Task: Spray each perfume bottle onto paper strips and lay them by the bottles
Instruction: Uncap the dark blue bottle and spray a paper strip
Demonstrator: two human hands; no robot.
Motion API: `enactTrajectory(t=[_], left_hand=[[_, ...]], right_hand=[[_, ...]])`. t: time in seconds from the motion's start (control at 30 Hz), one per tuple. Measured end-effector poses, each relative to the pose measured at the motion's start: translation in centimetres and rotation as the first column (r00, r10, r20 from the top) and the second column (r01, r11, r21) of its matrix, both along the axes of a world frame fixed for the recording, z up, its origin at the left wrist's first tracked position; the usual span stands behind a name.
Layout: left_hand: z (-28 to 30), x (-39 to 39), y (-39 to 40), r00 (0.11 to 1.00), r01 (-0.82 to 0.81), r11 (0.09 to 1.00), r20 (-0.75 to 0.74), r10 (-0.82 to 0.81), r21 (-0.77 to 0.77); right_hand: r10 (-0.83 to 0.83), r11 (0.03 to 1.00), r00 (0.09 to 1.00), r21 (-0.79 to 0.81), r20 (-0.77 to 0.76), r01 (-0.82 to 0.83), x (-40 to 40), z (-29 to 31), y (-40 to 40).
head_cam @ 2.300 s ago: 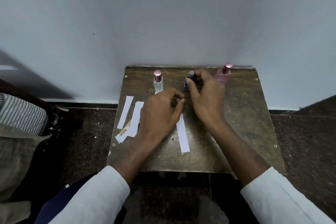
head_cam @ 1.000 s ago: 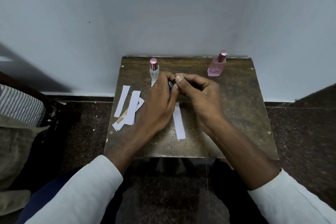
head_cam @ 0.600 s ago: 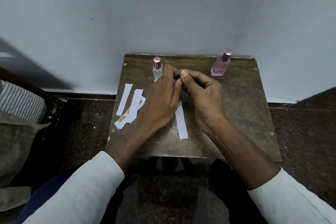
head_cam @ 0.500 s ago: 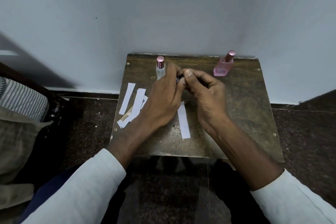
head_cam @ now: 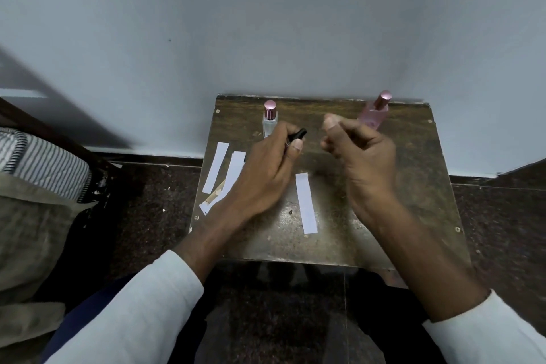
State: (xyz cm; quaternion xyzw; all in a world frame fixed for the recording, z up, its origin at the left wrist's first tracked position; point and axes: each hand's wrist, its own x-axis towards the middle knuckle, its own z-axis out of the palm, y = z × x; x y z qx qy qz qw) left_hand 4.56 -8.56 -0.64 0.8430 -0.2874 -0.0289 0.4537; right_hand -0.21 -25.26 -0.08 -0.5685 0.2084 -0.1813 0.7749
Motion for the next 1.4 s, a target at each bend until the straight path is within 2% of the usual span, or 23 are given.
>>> enactTrajectory(t=[0.07,0.17,0.27,0.33,0.43,0.6,0.8,0.97,1.03,1.07,1.13,1.17,1.23,1.3,1.4], left_hand=[[0.1,0.1,0.0,0.999,-0.033,0.999,-0.018,0.033,-0.010],[0.5,0.0,-0.1,0.997,-0.074,0.997,-0.009,0.074,-0.010],[0.2,0.1,-0.3,0.995,-0.101,0.995,-0.003,0.101,-0.020],[0.0,0.1,-0.3,0.992,-0.122,0.991,-0.008,0.122,-0.050],[0.0,-0.1,-0.5,0.992,-0.124,0.990,0.013,0.125,-0.060],[-0.3,0.0,-0.6,0.993,-0.096,0.994,0.069,0.100,-0.060],[-0.4,0.0,-0.6,0.988,-0.126,0.989,0.079,0.133,-0.083],[-0.4,0.0,-0.6,0.990,-0.111,0.990,0.079,0.118,-0.083],[-0.3,0.0,-0.6,0.991,-0.102,0.992,0.078,0.108,-0.074],[-0.2,0.0,-0.6,0.992,-0.095,0.993,0.076,0.100,-0.067],[-0.1,0.0,-0.6,0.995,-0.081,0.994,0.051,0.086,-0.077],[0.0,-0.1,-0.7,0.996,-0.079,0.992,0.029,0.082,-0.094],[0.2,-0.3,-0.7,0.997,-0.078,0.988,-0.021,0.075,-0.135],[0.4,-0.6,-0.6,0.996,-0.078,0.983,-0.063,0.068,-0.168],[0.5,-1.0,-0.2,0.994,-0.076,0.983,-0.095,0.060,-0.167]], right_hand=[[-0.014,0.981,0.997,-0.194,-0.078,-0.001,0.0,-0.5,-0.4],[-0.077,0.921,0.985,-0.390,-0.154,0.011,0.4,-0.8,-2.1],[-0.094,0.744,0.976,-0.665,-0.194,-0.061,0.6,-1.7,-2.9],[-0.088,0.656,0.969,-0.746,-0.230,-0.117,0.7,-2.3,-3.1],[-0.089,0.581,0.958,-0.796,-0.271,-0.171,0.8,-2.9,-3.4],[-0.089,0.556,0.961,-0.813,-0.263,-0.171,0.8,-3.0,-3.8],[-0.124,0.481,0.944,-0.850,-0.307,-0.213,0.7,-3.2,-3.9],[-0.125,0.499,0.931,-0.833,-0.343,-0.240,0.6,-3.2,-4.3],[-0.134,0.483,0.948,-0.854,-0.288,-0.191,0.3,-2.7,-4.2],[-0.127,0.463,0.970,-0.877,-0.209,-0.128,0.1,-2.3,-4.1],[-0.040,0.445,0.998,-0.895,-0.055,-0.032,-0.3,-1.4,-3.7],[0.037,0.468,0.998,-0.882,-0.051,-0.063,-0.6,-0.9,-3.5],[0.233,0.539,0.954,-0.791,-0.190,-0.289,-1.3,-0.4,-3.0],[0.398,0.580,0.868,-0.651,-0.298,-0.489,-2.2,-0.5,-2.6],[0.430,0.661,0.863,-0.560,-0.264,-0.500,-3.0,-1.2,-2.2]])
